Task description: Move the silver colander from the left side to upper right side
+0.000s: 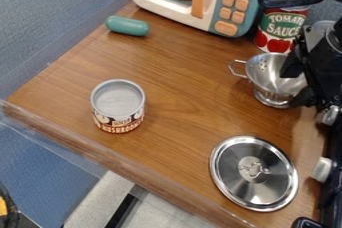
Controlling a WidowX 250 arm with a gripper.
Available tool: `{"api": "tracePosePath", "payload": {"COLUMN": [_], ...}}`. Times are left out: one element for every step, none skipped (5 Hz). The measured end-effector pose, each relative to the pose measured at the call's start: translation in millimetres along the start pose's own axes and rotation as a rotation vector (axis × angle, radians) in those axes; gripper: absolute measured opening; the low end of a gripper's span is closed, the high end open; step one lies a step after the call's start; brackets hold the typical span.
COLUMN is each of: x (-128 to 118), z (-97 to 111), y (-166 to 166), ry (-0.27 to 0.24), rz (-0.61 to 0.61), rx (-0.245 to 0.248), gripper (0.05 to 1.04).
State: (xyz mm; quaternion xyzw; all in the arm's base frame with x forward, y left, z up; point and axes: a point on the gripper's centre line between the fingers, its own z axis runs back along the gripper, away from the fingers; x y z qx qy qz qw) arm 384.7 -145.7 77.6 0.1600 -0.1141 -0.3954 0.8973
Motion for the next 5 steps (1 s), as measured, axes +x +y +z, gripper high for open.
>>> {"api": "tracePosePath", "payload": {"x": [-1.4, -2.7, -7.0, -9.5, -34.3], "z": [0.3, 3.4, 14.2, 51.9, 63.1], "y": [0.6, -3.3, -3.4, 14.0, 27.0], "ry": [0.010, 0.025, 0.028, -0.053, -0.120], "rz": [0.000, -0.006, 0.009, 0.064, 0.186], "rx": [0.003, -0.032, -0.076, -0.087, -0.095], "gripper": [1.011, 1.007, 1.001, 1.001, 1.001]}}
